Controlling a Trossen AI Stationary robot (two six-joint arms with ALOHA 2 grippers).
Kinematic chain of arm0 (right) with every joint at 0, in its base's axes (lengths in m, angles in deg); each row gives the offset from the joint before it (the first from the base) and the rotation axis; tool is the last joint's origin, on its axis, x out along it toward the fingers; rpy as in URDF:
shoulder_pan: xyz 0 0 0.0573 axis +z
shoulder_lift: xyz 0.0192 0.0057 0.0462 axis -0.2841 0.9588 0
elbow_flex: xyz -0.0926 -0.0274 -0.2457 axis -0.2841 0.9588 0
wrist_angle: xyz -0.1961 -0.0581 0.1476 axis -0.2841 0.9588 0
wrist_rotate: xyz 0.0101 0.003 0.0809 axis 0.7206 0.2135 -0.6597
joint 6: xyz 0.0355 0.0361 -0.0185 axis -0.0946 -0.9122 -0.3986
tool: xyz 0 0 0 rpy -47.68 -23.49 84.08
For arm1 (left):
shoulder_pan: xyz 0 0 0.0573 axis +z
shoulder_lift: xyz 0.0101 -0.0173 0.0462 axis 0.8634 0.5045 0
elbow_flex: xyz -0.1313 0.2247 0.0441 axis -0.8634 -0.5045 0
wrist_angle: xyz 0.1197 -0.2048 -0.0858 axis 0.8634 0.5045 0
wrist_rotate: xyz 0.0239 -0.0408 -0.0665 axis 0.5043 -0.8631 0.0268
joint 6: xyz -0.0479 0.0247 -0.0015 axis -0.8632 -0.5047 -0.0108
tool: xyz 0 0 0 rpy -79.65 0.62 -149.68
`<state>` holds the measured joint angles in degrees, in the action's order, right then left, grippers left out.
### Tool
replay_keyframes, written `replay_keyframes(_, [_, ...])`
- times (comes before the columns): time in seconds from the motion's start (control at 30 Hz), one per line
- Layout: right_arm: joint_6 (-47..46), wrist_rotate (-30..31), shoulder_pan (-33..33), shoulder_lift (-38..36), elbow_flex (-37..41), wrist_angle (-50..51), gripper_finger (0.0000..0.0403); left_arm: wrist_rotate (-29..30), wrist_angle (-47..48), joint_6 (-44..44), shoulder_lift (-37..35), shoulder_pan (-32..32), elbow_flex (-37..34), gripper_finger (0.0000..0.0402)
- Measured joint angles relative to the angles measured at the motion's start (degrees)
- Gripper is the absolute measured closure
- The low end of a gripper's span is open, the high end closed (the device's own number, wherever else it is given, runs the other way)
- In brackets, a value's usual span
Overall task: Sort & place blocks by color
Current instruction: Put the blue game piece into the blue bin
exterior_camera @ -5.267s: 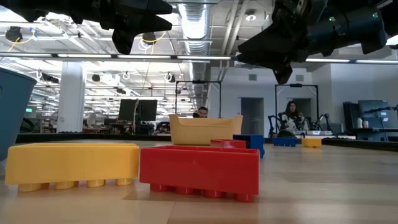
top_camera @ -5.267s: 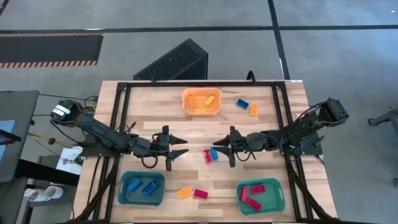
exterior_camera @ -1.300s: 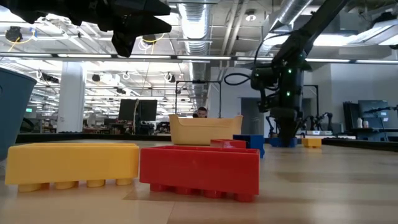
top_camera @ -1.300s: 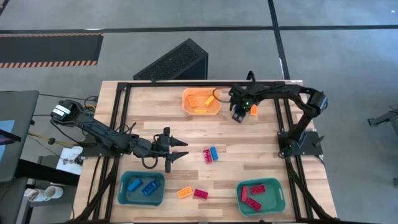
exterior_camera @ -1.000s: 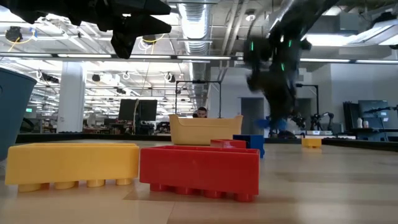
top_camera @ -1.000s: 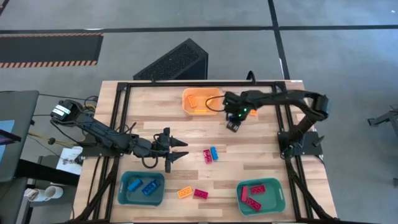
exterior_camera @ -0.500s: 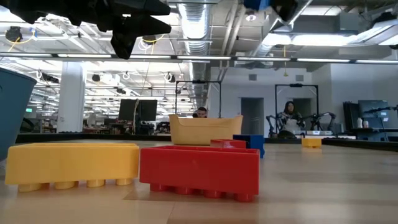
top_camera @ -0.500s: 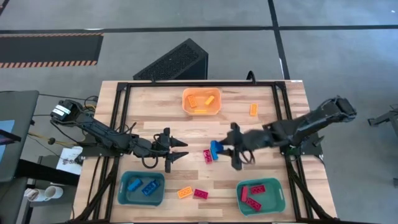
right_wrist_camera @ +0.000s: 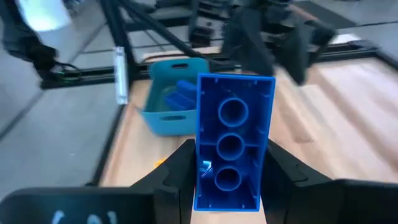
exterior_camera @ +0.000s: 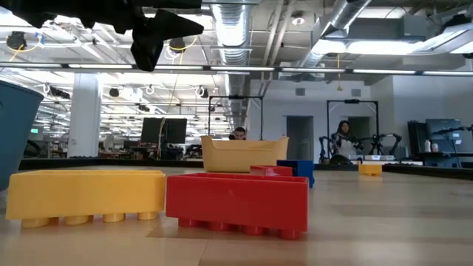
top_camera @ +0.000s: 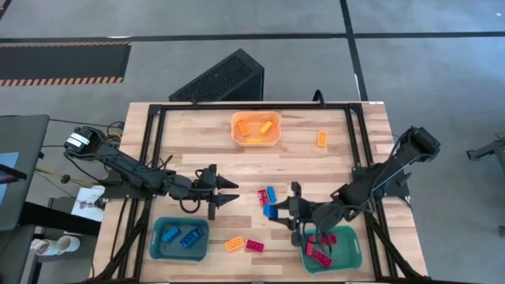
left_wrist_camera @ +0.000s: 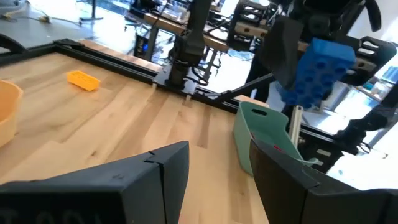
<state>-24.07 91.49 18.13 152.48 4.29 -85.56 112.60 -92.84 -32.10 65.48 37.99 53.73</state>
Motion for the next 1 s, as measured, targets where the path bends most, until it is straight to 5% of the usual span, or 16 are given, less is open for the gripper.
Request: replay_keyframes(1.0, [-3.09,3.23,3.82,2.83,0.07,-5.98,0.0257,-0.08,-0.97,-0.47,0.00,-2.65,0.00,0.0246])
